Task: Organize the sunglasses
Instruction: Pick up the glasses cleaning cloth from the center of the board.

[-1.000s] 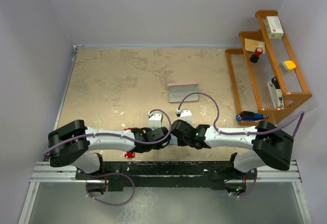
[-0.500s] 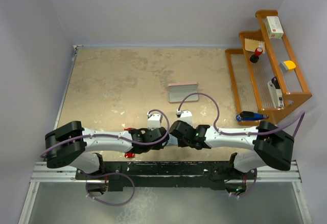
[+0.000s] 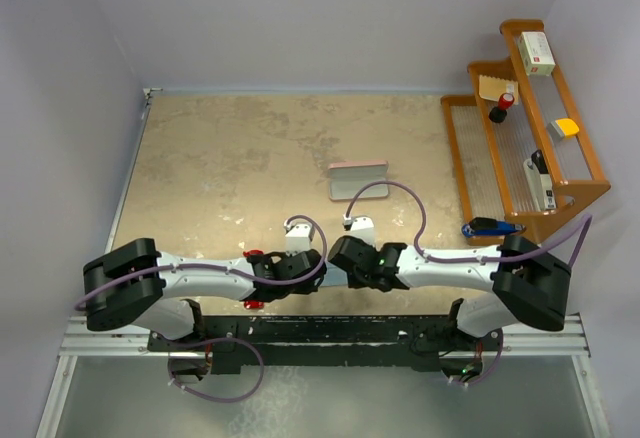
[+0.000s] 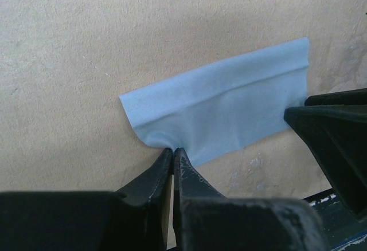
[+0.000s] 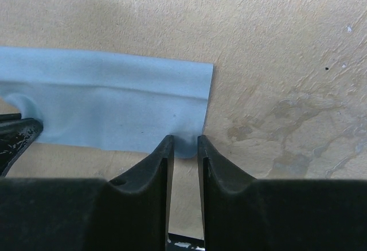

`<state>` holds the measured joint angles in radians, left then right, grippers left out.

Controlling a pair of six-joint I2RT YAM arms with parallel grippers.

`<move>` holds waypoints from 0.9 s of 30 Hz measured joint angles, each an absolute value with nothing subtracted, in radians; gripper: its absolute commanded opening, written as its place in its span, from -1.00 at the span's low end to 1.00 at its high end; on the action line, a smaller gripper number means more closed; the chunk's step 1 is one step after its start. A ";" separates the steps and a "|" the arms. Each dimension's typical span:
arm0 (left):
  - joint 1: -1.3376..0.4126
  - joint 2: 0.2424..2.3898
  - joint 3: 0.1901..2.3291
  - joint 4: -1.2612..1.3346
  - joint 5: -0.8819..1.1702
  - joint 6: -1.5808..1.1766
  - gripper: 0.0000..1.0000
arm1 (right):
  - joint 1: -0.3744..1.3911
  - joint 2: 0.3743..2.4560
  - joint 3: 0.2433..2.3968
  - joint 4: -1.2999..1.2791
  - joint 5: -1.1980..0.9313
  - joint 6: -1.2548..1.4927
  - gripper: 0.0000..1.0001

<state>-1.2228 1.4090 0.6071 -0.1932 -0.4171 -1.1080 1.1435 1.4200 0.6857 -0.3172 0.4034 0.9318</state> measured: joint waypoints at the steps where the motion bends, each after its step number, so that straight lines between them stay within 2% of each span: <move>1: -1.222 1.409 0.607 -0.191 -0.416 -1.108 -1.00 | 1.145 1.420 0.686 -0.317 0.405 0.932 -0.49; 12: -1.219 1.409 0.607 -0.180 -0.411 -1.108 -1.00 | 1.156 1.440 0.702 -0.331 0.419 0.933 -0.59; 22: -1.218 1.403 0.595 -0.181 -0.412 -1.108 -1.00 | 1.166 1.454 0.712 -0.327 0.422 0.951 -1.00; 27: -1.218 1.402 0.593 -0.180 -0.412 -1.108 -1.00 | 1.167 1.454 0.712 -0.327 0.422 0.954 -1.00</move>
<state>-1.2182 1.4025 0.5934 -0.1802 -0.4122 -1.1080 1.1671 1.4540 0.7124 -0.3271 0.4221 0.9539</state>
